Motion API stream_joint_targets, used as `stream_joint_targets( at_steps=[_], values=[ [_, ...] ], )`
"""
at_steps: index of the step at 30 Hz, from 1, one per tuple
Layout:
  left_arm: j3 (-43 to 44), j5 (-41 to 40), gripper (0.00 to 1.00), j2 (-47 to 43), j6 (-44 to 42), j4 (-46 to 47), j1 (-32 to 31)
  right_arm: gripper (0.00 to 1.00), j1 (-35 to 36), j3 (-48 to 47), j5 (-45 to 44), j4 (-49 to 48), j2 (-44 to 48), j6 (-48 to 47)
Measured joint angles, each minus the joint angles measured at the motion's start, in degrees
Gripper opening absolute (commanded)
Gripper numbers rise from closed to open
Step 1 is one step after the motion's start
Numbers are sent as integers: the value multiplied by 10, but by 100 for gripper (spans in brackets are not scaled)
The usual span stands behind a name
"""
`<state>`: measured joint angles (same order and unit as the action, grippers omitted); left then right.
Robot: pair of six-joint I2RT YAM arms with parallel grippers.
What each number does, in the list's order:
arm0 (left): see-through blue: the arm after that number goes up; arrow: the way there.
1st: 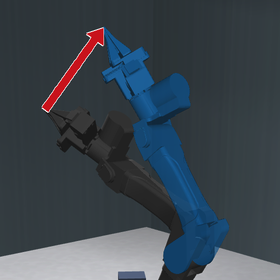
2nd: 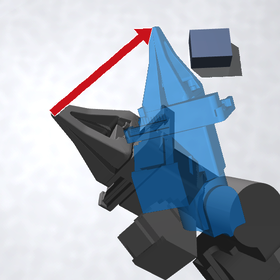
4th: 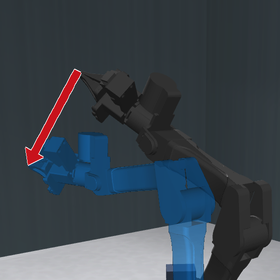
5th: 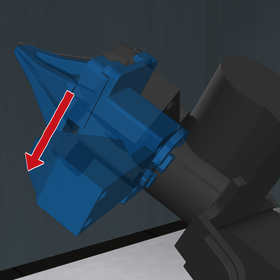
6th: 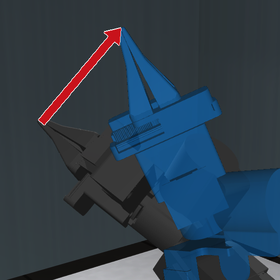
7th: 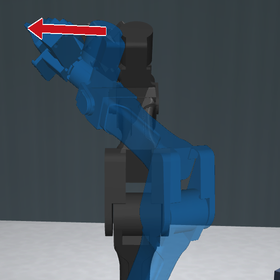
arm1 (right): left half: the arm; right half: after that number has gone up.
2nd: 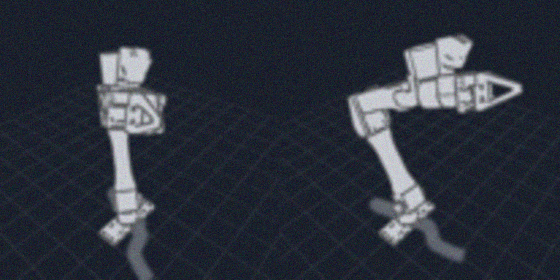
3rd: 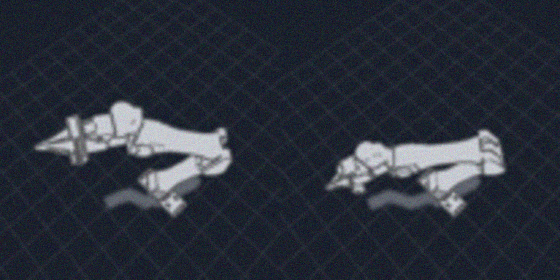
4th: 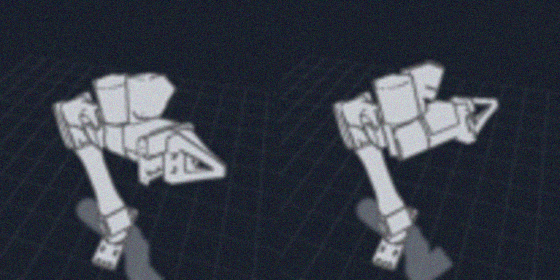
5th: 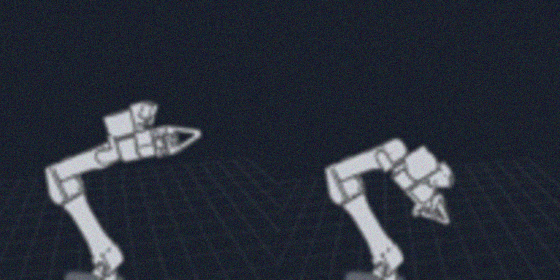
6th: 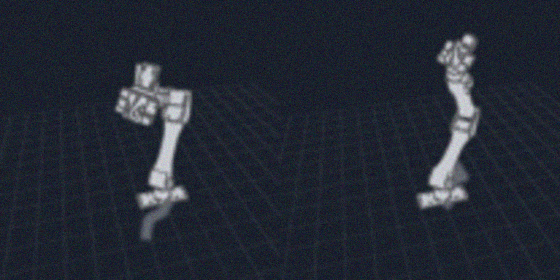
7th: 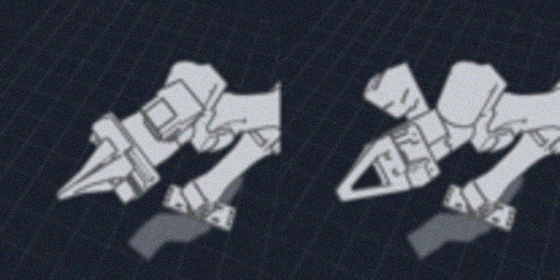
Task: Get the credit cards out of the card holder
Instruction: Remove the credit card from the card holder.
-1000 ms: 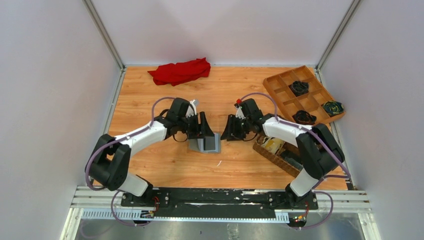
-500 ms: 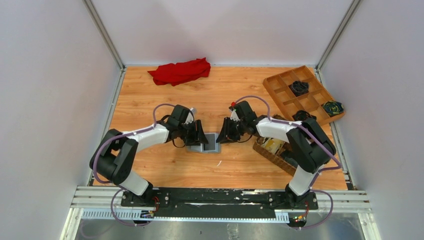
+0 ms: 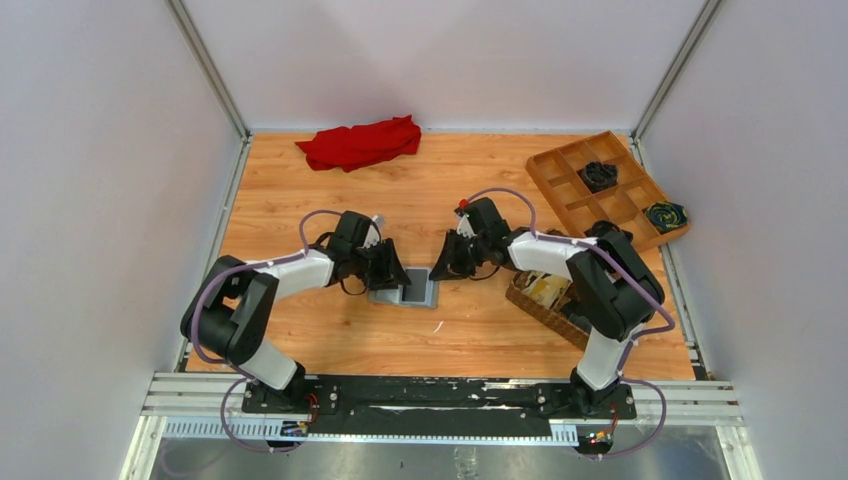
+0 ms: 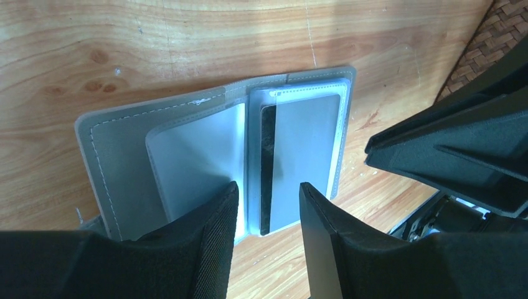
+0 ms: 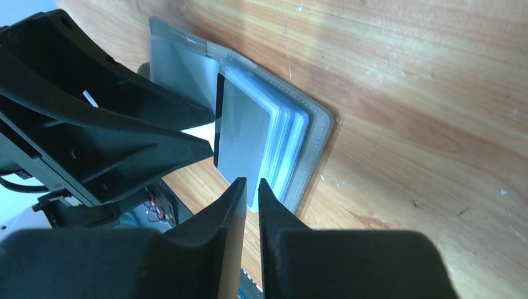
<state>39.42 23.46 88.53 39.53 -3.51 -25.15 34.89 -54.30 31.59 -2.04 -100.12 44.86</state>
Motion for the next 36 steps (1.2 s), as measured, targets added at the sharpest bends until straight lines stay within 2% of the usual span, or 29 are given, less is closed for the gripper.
stream_joint_targets(
  at_steps=[8,16,36],
  values=[
    [-1,1,48,-1,0,6,3,15,1,-14,6,-12,-35,7],
    [-3,-28,51,-52,-14,-18,3,15,9,-15,13,-15,-50,8],
    [-3,-11,46,-16,-16,-8,3,15,18,-21,14,-25,-53,17]
  ],
)
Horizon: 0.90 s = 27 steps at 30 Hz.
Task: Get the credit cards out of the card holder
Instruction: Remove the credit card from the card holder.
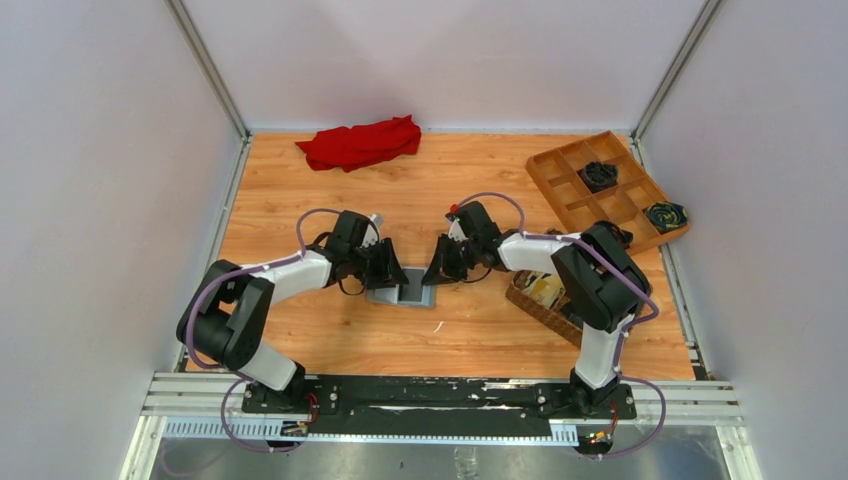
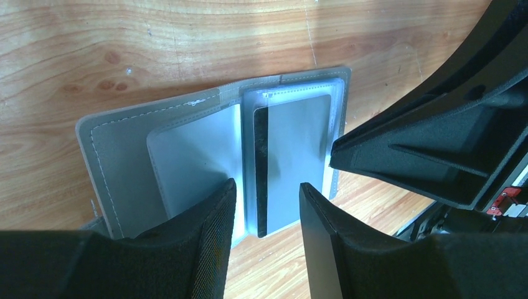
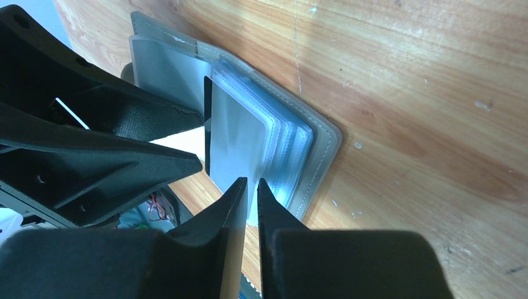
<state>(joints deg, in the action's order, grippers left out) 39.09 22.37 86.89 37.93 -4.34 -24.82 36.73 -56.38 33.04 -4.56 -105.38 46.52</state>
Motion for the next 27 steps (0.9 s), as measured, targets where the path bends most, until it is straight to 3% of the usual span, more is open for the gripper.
stream_joint_targets(
  at_steps=[27],
  values=[
    [-10,20,41,8,6,28,12,15,6,0,5,-24,-12,5]
  ],
)
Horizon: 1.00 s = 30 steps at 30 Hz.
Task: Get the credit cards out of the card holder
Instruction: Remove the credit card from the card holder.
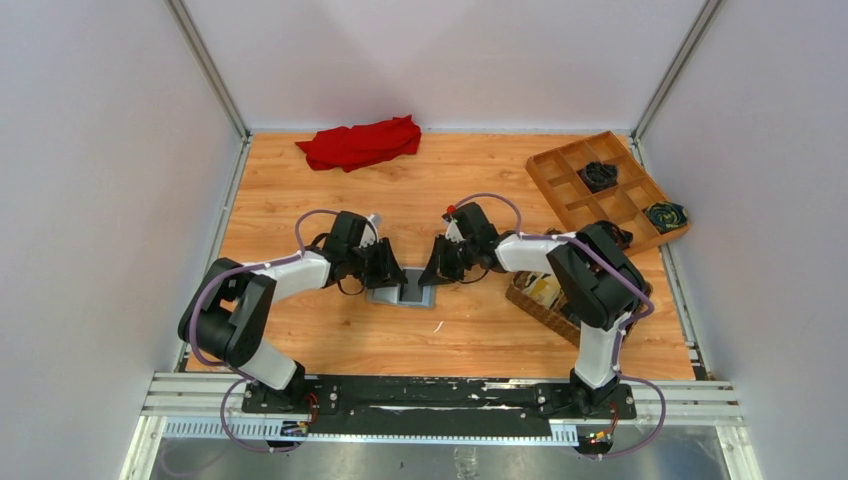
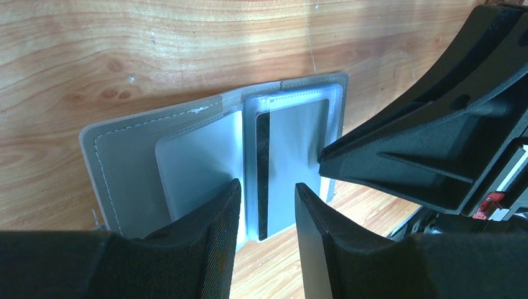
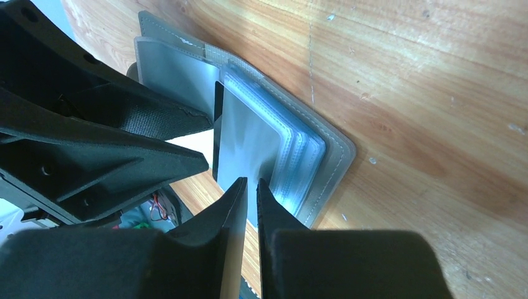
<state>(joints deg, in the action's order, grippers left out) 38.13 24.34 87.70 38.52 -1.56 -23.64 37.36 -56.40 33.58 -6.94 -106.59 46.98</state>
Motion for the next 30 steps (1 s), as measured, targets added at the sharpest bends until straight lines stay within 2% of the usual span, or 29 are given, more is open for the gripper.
stream_joint_targets(
  at_steps=[30],
  values=[
    [-6,1,40,5,0,3,3,16,0,14,-6,-10,8,3]
  ],
)
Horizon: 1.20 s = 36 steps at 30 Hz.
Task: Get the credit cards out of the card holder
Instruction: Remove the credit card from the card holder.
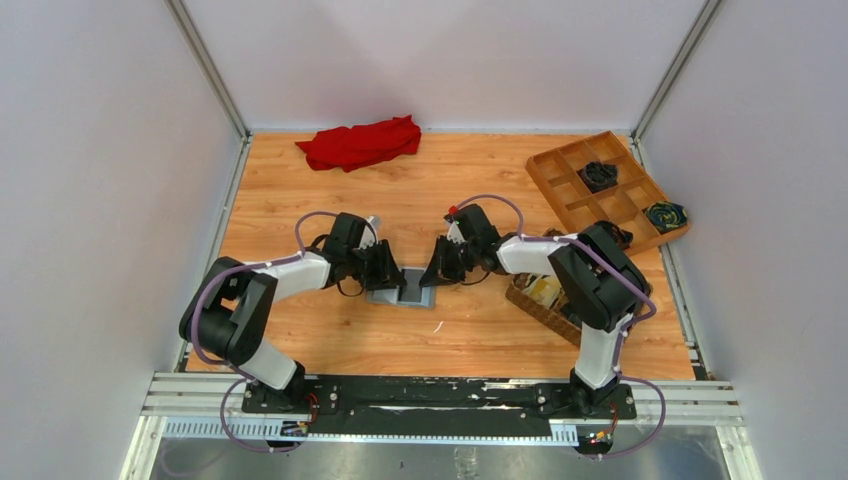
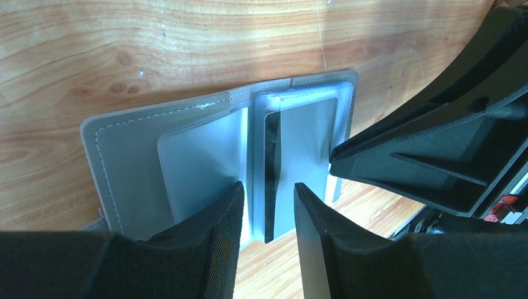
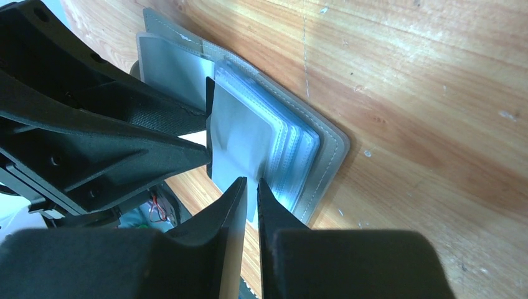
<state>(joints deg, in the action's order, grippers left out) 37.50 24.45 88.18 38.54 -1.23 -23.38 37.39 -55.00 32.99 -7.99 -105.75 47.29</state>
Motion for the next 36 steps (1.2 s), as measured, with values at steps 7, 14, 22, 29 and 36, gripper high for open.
stream_joint_targets(
  at_steps=[7,14,22,29,36],
  values=[
    [0,0,39,1,0,1,0,16,0,0,10,-21,-11,14],
    [-6,0,33,1,0,3,1,15,2,0,16,-36,-19,25],
    [-7,4,21,1,0,4,5,15,4,-1,21,-48,-26,28],
    [-12,29,0,-3,-3,11,18,15,4,-2,26,-54,-32,29],
    [-20,70,0,-15,-6,29,33,15,4,-3,27,-58,-36,29]
  ],
)
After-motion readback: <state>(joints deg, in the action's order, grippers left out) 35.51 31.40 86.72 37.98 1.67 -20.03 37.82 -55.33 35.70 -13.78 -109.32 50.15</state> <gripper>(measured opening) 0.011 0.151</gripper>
